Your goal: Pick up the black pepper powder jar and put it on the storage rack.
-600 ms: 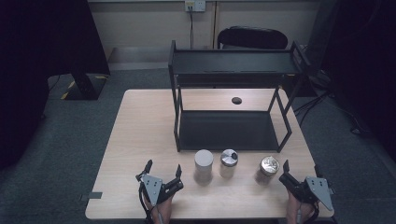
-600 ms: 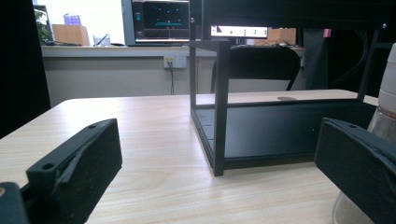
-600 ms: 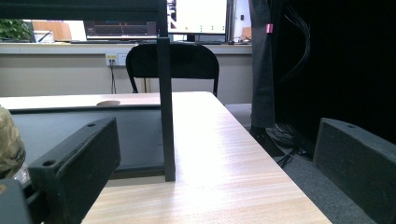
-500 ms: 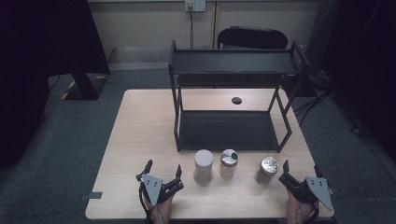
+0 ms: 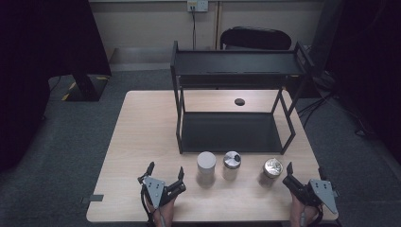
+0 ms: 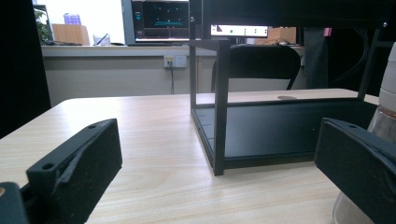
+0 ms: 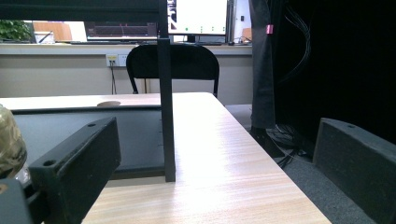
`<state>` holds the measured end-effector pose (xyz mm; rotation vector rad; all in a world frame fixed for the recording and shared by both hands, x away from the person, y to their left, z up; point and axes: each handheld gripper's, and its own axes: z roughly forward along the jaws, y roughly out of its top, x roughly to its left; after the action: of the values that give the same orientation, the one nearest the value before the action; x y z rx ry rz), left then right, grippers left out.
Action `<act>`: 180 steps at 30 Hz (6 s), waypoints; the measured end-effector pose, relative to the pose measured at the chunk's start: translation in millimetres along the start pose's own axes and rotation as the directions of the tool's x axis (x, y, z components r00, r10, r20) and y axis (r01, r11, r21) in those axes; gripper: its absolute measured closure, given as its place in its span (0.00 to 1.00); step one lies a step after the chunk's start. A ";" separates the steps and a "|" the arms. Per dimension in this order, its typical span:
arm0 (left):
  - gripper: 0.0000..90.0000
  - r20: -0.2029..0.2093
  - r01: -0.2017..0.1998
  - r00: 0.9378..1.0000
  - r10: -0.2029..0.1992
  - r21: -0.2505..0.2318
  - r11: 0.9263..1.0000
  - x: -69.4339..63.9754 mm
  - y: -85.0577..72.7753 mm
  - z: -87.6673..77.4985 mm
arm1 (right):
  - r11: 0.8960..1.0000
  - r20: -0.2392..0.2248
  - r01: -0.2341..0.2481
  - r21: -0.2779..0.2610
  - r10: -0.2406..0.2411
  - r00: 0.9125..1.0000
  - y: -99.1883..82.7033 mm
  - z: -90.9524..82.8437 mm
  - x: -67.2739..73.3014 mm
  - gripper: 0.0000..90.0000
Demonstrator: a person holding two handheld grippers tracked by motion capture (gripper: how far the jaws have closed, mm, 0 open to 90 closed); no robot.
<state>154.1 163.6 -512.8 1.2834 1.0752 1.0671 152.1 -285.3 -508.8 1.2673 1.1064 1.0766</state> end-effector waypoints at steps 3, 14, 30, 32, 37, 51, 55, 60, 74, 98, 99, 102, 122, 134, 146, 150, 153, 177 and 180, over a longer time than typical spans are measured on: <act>0.00 0.000 0.000 1.000 0.000 -0.002 1.000 0.1 -0.3 -0.2 | 1.000 0.001 -0.001 0.001 0.001 1.000 0.1 0.1 0.1 0.00; 0.00 0.006 0.003 1.000 -0.003 0.004 1.000 1.0 0.8 -0.1 | 1.000 0.001 -0.003 0.001 0.003 1.000 0.2 0.1 0.0 0.00; 0.00 0.008 0.013 1.000 -0.013 0.024 1.000 1.1 7.5 1.2 | 1.000 0.003 -0.008 0.001 0.008 1.000 0.2 0.2 -0.3 0.00; 0.00 0.001 0.027 1.000 -0.027 0.032 0.999 0.3 9.4 0.6 | 1.000 0.004 -0.010 0.001 0.010 1.000 0.2 0.2 -0.5 0.00; 0.00 0.005 0.028 1.000 -0.028 0.037 0.999 -0.4 11.6 -0.3 | 1.000 0.004 -0.012 0.001 0.012 1.000 0.2 0.2 -0.5 0.00; 0.00 0.012 0.026 1.000 -0.026 -0.002 1.000 -2.9 30.5 -11.6 | 1.000 0.003 -0.016 0.002 0.016 1.000 0.3 0.3 -1.1 0.00; 0.00 0.023 0.041 0.999 -0.041 -0.008 0.999 -2.2 31.4 -15.6 | 1.000 0.004 -0.019 0.002 0.019 1.000 0.3 0.2 -1.1 0.00; 0.00 0.040 0.046 0.998 -0.045 -0.011 0.999 -2.4 34.2 -17.0 | 1.000 0.003 -0.015 -0.001 0.015 1.000 -0.1 0.1 -1.0 0.00; 0.00 0.075 0.025 0.997 -0.022 -0.042 0.999 -5.6 39.3 -17.8 | 1.000 0.005 -0.016 -0.002 0.016 1.000 -0.2 0.0 -0.7 0.00; 0.00 0.130 0.006 0.991 0.000 -0.044 0.999 -16.0 49.4 -8.9 | 1.000 0.004 -0.011 -0.005 0.011 1.000 -0.8 -0.3 -0.5 0.00; 0.00 0.135 0.003 0.991 0.003 -0.044 0.999 -16.0 50.8 -8.7 | 1.000 0.003 -0.011 -0.005 0.011 1.000 -0.8 -0.3 -0.6 0.00; 0.00 0.156 0.007 0.988 0.000 -0.041 0.999 -15.3 55.0 -6.9 | 1.000 0.004 -0.013 -0.004 0.014 1.000 -0.6 -0.2 -0.6 0.00; 0.00 0.256 0.020 0.967 -0.018 -0.008 1.000 -25.8 68.1 11.4 | 1.000 0.006 -0.013 -0.007 0.013 1.000 -1.2 -0.5 -0.3 0.00; 0.02 0.317 0.005 0.948 -0.006 0.004 1.000 -27.9 71.2 22.6 | 1.000 0.007 -0.017 -0.008 0.017 1.000 -1.4 -0.6 -0.3 0.00; 0.04 0.345 -0.017 0.939 0.002 0.041 0.999 -30.8 64.3 31.5 | 1.000 0.007 -0.012 -0.010 0.012 1.000 -1.7 -0.7 0.1 0.00; 0.07 0.354 -0.020 0.935 -0.005 0.065 0.998 -31.5 63.1 35.1 | 1.000 0.007 -0.011 -0.009 0.012 1.000 -1.6 -0.7 0.1 0.00; 0.09 0.354 -0.024 0.935 -0.004 0.074 0.997 -32.9 61.1 37.1 | 1.000 0.009 -0.012 -0.011 0.012 1.000 -2.0 -0.9 0.4 0.00; 0.19 0.353 -0.015 0.935 -0.034 0.135 0.991 -27.5 56.1 46.7 | 1.000 0.010 -0.012 -0.011 0.013 1.000 -2.0 -0.9 0.7 0.00; 0.22 0.357 -0.023 0.934 -0.028 0.138 0.990 -27.3 55.0 46.7 | 1.000 0.011 -0.012 -0.011 0.012 1.000 -1.9 -0.9 0.7 0.00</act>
<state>195.0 128.6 -457.5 1.5200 0.8824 0.7257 151.3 -284.6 -510.7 1.2715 1.0849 1.0824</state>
